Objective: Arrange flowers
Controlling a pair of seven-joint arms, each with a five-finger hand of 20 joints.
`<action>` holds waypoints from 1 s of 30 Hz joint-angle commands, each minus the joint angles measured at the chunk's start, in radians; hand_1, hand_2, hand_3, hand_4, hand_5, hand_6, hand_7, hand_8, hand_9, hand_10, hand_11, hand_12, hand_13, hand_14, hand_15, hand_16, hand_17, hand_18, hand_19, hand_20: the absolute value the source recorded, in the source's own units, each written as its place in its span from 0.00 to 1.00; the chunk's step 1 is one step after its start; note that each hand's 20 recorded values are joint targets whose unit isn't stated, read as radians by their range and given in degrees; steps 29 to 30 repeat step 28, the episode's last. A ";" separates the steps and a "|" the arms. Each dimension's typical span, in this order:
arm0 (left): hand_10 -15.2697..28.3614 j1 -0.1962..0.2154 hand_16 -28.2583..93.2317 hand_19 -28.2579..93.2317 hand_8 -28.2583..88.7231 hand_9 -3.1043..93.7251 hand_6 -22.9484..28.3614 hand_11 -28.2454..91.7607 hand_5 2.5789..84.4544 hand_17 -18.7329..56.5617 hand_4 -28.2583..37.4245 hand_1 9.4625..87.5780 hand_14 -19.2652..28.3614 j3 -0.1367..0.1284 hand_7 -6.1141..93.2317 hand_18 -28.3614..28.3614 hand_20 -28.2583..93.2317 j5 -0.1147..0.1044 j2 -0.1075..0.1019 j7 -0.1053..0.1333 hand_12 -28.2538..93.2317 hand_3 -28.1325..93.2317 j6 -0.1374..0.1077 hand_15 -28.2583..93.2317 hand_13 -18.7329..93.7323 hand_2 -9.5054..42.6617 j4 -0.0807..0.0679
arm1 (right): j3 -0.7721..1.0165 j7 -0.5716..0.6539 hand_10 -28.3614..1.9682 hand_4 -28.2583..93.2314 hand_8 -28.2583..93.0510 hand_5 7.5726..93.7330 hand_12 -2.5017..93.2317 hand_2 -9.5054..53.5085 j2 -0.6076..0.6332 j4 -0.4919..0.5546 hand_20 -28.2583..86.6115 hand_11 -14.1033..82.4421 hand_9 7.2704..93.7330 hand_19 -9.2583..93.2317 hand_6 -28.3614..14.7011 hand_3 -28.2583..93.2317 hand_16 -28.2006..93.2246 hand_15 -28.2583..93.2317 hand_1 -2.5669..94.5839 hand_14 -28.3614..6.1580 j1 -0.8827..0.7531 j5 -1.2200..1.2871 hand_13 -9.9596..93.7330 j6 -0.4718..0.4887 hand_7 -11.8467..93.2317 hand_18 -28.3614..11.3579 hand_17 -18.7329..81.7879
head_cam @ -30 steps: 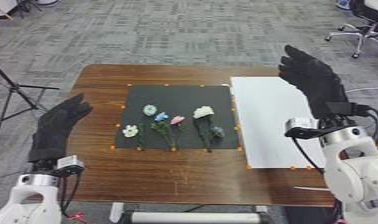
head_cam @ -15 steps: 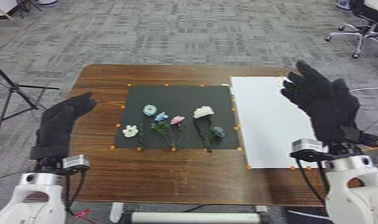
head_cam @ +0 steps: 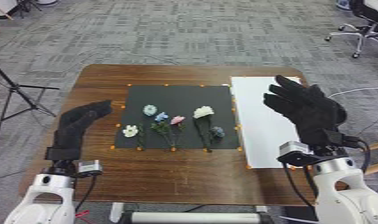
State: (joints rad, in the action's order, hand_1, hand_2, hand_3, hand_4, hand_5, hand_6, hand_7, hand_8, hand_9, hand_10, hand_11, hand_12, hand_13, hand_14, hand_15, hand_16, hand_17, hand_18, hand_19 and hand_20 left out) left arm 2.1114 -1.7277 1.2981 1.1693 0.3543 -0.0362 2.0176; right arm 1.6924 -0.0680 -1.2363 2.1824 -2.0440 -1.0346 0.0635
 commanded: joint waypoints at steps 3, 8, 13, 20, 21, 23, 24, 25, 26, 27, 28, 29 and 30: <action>0.68 0.012 0.24 0.39 0.17 0.57 0.45 0.41 0.63 0.33 0.00 0.18 0.78 0.028 0.20 0.74 0.41 -0.017 0.018 0.034 0.33 0.81 -0.054 0.42 0.53 0.23 0.012 | -0.006 -0.017 0.43 0.11 0.18 0.49 0.17 0.24 0.000 -0.008 0.46 0.21 0.46 0.23 0.62 0.81 0.41 0.32 0.11 0.33 0.006 -0.014 0.45 0.033 0.19 0.27 0.35; 0.69 0.003 0.21 0.56 0.18 0.62 0.48 0.49 0.65 0.33 0.00 0.21 0.82 0.061 0.27 0.78 0.54 -0.054 0.018 0.065 0.38 0.80 -0.107 0.69 0.63 0.23 0.012 | -0.004 0.034 0.41 0.11 0.18 0.52 0.20 0.26 -0.004 0.021 0.52 0.23 0.56 0.32 0.62 0.80 0.45 0.36 0.15 0.33 -0.002 -0.131 0.54 -0.051 0.20 0.25 0.36; 0.68 -0.015 0.39 0.82 0.16 0.60 0.44 0.79 0.59 0.39 0.06 0.29 0.78 0.057 0.75 0.86 0.83 -0.054 0.004 0.083 0.60 0.78 -0.141 0.97 0.62 0.17 0.017 | 0.015 0.006 0.41 0.11 0.18 0.64 0.28 0.24 -0.018 0.024 0.61 0.36 0.70 0.51 0.64 0.81 0.49 0.54 0.24 0.41 -0.019 -0.171 0.64 -0.017 0.29 0.25 0.38; 0.62 0.001 0.68 1.00 0.55 0.79 0.30 0.89 0.73 0.90 0.19 0.36 0.69 -0.020 0.84 0.95 0.96 -0.007 0.065 0.023 0.76 0.77 0.007 1.00 0.84 0.16 0.040 | -0.013 0.080 0.44 0.10 0.18 0.70 0.35 0.24 -0.014 0.051 0.67 0.49 0.73 0.61 0.65 0.81 0.51 0.67 0.26 0.38 -0.037 -0.276 0.65 -0.079 0.35 0.19 0.37; 0.62 -0.003 0.69 1.00 0.59 0.80 0.30 0.89 0.75 0.95 0.22 0.36 0.69 -0.024 0.84 0.97 0.97 0.003 0.076 0.015 0.77 0.77 0.034 1.00 0.87 0.17 0.038 | -0.022 0.081 0.45 0.10 0.18 0.70 0.40 0.24 -0.015 0.056 0.69 0.57 0.72 0.63 0.64 0.81 0.54 0.73 0.26 0.35 -0.042 -0.296 0.64 -0.102 0.43 0.18 0.36; 0.63 -0.008 0.71 1.00 0.66 0.83 0.29 0.89 0.79 0.99 0.25 0.36 0.71 -0.039 0.82 0.99 0.98 0.011 0.093 -0.014 0.78 0.77 0.119 1.00 0.89 0.19 0.036 | -0.044 0.090 0.47 0.10 0.18 0.66 0.58 0.22 -0.011 0.065 0.76 0.75 0.70 0.70 0.67 0.82 0.66 0.84 0.28 0.28 -0.050 -0.326 0.63 -0.172 0.67 0.14 0.37; 0.63 -0.007 0.71 1.00 0.68 0.84 0.29 0.89 0.80 0.99 0.26 0.36 0.71 -0.051 0.82 0.99 0.98 0.019 0.101 -0.043 0.79 0.77 0.172 1.00 0.90 0.19 0.039 | -0.054 0.094 0.49 0.10 0.20 0.65 0.64 0.21 -0.011 0.068 0.78 0.80 0.70 0.73 0.68 0.82 0.71 0.88 0.29 0.25 -0.055 -0.333 0.64 -0.207 0.74 0.12 0.38; 0.63 -0.009 0.71 1.00 0.69 0.86 0.29 0.89 0.81 1.00 0.27 0.36 0.72 -0.066 0.81 1.00 0.98 0.032 0.104 -0.066 0.79 0.77 0.229 1.00 0.90 0.19 0.040 | -0.059 0.099 0.52 0.10 0.27 0.65 0.73 0.19 -0.010 0.070 0.82 0.85 0.73 0.76 0.70 0.83 0.77 0.91 0.31 0.23 -0.059 -0.333 0.65 -0.232 0.80 0.10 0.40; 0.63 -0.009 0.72 1.00 0.70 0.87 0.29 0.88 0.81 1.00 0.28 0.36 0.72 -0.066 0.81 1.00 0.98 0.053 0.099 -0.067 0.79 0.76 0.239 1.00 0.90 0.20 0.040 | -0.067 0.120 0.54 0.11 0.36 0.67 0.77 0.18 -0.009 0.074 0.84 0.88 0.76 0.79 0.72 0.82 0.80 0.94 0.32 0.22 -0.061 -0.335 0.67 -0.270 0.82 0.08 0.42; 0.63 -0.014 0.72 1.00 0.70 0.87 0.29 0.88 0.81 1.00 0.28 0.36 0.72 -0.068 0.81 1.00 0.98 0.071 0.097 -0.077 0.80 0.76 0.254 1.00 0.91 0.20 0.039 | -0.075 0.098 0.56 0.11 0.46 0.71 0.80 0.19 -0.008 0.065 0.85 0.91 0.81 0.82 0.74 0.82 0.82 0.95 0.33 0.22 -0.062 -0.324 0.72 -0.301 0.83 0.05 0.45; 0.63 -0.018 0.72 1.00 0.71 0.87 0.29 0.88 0.81 1.00 0.28 0.36 0.72 -0.071 0.81 1.00 0.98 0.081 0.099 -0.083 0.80 0.76 0.269 1.00 0.91 0.20 0.041 | -0.060 0.101 0.58 0.11 0.53 0.75 0.81 0.20 -0.016 0.063 0.86 0.92 0.86 0.85 0.76 0.82 0.84 0.96 0.33 0.23 -0.064 -0.285 0.76 -0.276 0.84 0.03 0.48; 0.63 -0.018 0.72 1.00 0.71 0.87 0.29 0.88 0.81 1.00 0.28 0.36 0.72 -0.071 0.81 1.00 0.98 0.081 0.099 -0.083 0.80 0.76 0.269 1.00 0.91 0.20 0.041 | -0.060 0.101 0.58 0.11 0.53 0.75 0.81 0.20 -0.016 0.063 0.86 0.92 0.86 0.85 0.76 0.82 0.84 0.96 0.33 0.23 -0.064 -0.285 0.76 -0.276 0.84 0.03 0.48; 0.63 -0.018 0.72 1.00 0.71 0.87 0.29 0.88 0.81 1.00 0.28 0.36 0.72 -0.071 0.81 1.00 0.98 0.081 0.099 -0.083 0.80 0.76 0.269 1.00 0.91 0.20 0.041 | -0.060 0.101 0.58 0.11 0.53 0.75 0.81 0.20 -0.016 0.063 0.86 0.92 0.86 0.85 0.76 0.82 0.84 0.96 0.33 0.23 -0.064 -0.285 0.76 -0.276 0.84 0.03 0.48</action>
